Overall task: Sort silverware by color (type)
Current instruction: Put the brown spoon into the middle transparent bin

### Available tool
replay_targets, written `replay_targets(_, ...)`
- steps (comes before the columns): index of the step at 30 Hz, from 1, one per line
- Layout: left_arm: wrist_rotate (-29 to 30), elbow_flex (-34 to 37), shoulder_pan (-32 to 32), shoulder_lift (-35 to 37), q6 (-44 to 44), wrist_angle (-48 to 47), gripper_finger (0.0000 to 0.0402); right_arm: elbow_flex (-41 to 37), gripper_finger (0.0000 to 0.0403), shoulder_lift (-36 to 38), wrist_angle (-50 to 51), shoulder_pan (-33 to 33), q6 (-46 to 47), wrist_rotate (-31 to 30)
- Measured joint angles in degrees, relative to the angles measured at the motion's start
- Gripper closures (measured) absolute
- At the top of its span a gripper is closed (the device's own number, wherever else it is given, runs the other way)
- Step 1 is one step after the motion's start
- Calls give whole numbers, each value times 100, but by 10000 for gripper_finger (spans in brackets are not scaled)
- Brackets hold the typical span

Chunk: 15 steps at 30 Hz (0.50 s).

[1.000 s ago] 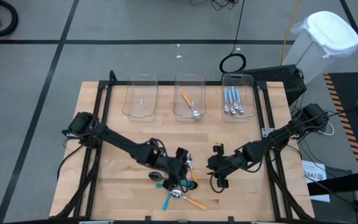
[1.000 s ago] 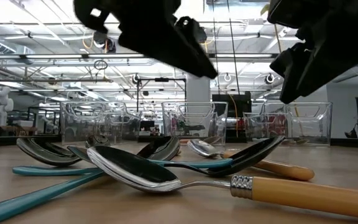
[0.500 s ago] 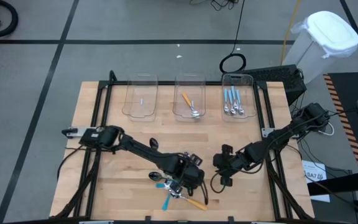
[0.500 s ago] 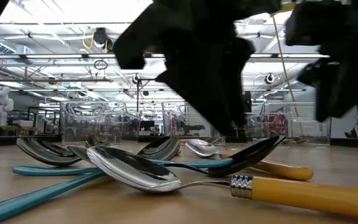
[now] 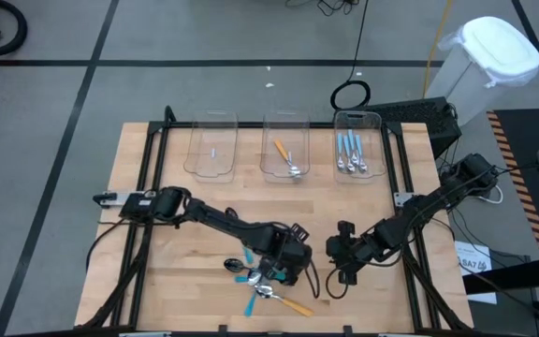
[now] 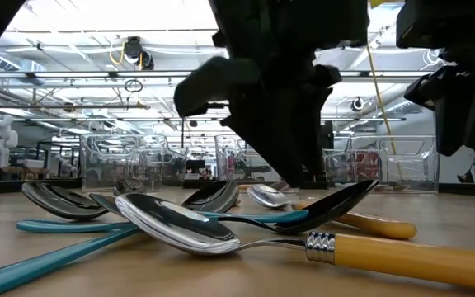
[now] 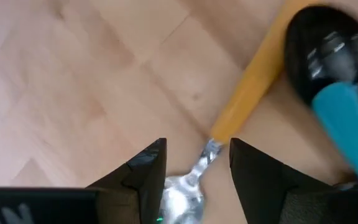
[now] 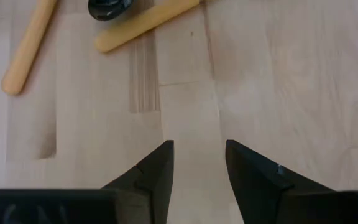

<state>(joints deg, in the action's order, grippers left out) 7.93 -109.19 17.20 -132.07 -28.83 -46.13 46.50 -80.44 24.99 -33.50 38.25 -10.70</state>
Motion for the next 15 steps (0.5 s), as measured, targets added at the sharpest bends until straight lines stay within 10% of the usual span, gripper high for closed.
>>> replay_targets(15, -274, -25, -164, -501, -311, -46, 240, 0, 261, -2, 156, 0, 7, -147)
